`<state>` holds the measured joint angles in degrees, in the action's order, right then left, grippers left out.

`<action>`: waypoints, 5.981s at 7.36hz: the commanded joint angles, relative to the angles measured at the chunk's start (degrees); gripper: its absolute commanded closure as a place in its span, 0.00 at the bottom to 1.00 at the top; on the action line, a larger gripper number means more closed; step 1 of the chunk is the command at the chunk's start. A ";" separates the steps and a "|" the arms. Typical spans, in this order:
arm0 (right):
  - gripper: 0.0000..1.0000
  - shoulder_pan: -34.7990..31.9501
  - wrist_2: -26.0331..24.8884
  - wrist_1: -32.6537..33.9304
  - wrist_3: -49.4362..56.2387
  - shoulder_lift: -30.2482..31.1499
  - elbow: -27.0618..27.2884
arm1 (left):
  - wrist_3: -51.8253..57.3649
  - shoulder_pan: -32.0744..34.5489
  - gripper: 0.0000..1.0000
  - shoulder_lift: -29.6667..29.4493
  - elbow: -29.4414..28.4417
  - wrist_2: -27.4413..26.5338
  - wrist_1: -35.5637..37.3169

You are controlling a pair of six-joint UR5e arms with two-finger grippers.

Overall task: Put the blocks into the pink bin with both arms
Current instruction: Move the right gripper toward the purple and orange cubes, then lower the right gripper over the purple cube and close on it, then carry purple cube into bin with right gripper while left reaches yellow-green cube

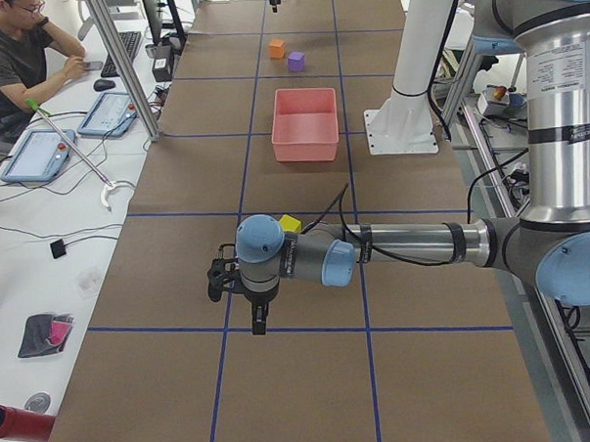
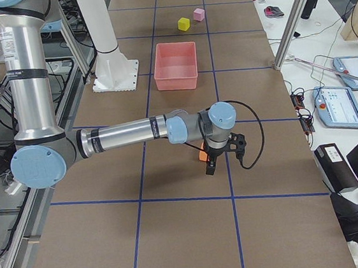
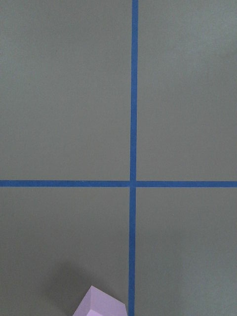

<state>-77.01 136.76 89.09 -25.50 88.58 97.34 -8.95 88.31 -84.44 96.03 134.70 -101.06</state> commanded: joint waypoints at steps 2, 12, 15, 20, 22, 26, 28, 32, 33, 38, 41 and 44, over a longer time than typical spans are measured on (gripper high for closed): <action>0.00 14.38 -3.92 -14.72 -30.58 0.10 5.81 | -0.28 -1.73 0.00 -0.11 -0.14 0.04 -1.33; 0.07 31.30 -18.27 -15.08 -52.90 6.97 14.56 | -5.03 -3.67 0.00 -0.29 -0.23 -0.22 -4.32; 0.02 31.48 -18.19 -20.07 -53.61 3.70 9.54 | -4.94 -3.67 0.00 -0.29 -0.23 -0.31 -4.32; 0.04 32.09 -18.02 -20.53 -53.43 4.49 8.48 | -6.68 -3.76 0.00 -0.46 -0.14 -0.14 -4.41; 0.59 32.27 -17.93 -20.53 -53.69 4.32 8.57 | -18.58 -10.82 0.00 -0.73 0.04 -0.31 -11.82; 1.00 31.22 -16.27 -19.65 -53.78 1.61 13.66 | -36.83 -30.96 0.01 -3.52 6.00 -10.56 -21.28; 1.00 30.69 -16.17 -8.31 -57.20 -11.08 13.58 | -36.06 -34.50 0.02 -7.13 5.92 -11.56 -21.28; 1.00 31.30 -16.35 6.45 -59.14 -24.42 13.22 | -28.34 -40.23 0.03 -6.89 5.75 -17.18 -21.28; 1.00 31.83 -16.26 6.62 -60.27 -26.69 13.05 | -28.06 -40.75 0.03 -6.88 5.49 -17.45 -21.20; 1.00 37.62 -16.79 6.45 -71.79 -32.86 13.14 | -28.05 -42.69 0.03 -6.00 5.57 -19.12 -21.20; 1.00 43.93 -18.97 6.36 -76.89 -34.09 13.66 | -28.05 -42.96 0.22 -5.74 5.49 -19.12 -21.20; 0.77 49.84 -24.08 6.36 -77.34 -33.92 12.53 | -28.40 -42.96 1.00 -5.83 5.66 -19.12 -21.20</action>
<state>-29.15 113.97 95.45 -102.68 54.56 110.34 -37.19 45.36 -90.15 101.62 115.57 -122.26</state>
